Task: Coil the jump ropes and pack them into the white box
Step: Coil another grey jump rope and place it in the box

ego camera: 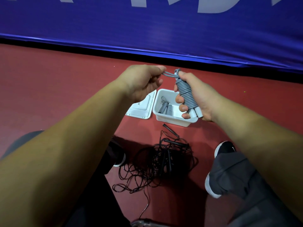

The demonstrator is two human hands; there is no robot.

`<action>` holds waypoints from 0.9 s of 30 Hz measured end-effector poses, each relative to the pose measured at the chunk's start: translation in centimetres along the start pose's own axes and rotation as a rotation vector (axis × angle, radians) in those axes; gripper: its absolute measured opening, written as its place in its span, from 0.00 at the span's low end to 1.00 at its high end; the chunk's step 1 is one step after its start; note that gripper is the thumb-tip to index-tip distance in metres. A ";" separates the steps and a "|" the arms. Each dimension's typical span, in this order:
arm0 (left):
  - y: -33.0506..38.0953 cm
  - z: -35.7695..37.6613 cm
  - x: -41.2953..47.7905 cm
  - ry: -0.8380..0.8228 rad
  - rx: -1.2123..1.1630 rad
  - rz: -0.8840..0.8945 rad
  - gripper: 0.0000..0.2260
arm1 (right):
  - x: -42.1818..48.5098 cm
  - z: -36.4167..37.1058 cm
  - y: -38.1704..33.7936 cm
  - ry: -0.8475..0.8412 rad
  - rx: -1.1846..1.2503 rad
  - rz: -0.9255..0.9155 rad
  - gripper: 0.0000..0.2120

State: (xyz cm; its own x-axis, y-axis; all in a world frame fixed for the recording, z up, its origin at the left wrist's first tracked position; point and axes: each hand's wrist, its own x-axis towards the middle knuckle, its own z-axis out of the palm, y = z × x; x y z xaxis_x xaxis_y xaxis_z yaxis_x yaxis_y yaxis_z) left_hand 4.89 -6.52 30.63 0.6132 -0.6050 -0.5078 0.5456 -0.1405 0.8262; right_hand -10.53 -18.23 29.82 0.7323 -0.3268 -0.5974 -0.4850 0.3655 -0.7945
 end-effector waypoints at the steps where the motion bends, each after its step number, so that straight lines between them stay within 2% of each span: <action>1: -0.1 0.0 0.1 0.027 -0.004 0.015 0.05 | 0.0 0.0 0.1 0.001 -0.012 0.000 0.21; 7: -1.1 -0.1 0.5 0.105 -0.073 0.020 0.08 | -0.1 0.2 0.3 -0.001 -0.037 -0.003 0.22; 13: -2.0 0.6 0.8 0.051 -0.157 -0.105 0.02 | 0.0 0.0 0.2 0.017 -0.017 -0.065 0.22; 20: -1.9 1.0 1.0 0.028 -0.326 -0.107 0.04 | 0.0 0.1 0.5 -0.017 -0.046 -0.131 0.22; 27: -2.6 1.9 0.9 -0.049 -0.227 -0.143 0.06 | -0.9 0.3 0.6 -0.125 -0.124 -0.150 0.24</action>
State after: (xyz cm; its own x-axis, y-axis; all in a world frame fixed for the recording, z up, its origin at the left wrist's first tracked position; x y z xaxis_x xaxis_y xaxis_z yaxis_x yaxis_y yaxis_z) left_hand 2.93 -8.22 28.53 0.4949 -0.6298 -0.5986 0.7423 -0.0516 0.6681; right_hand -11.35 -17.44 29.89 0.8504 -0.2565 -0.4593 -0.4153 0.2088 -0.8854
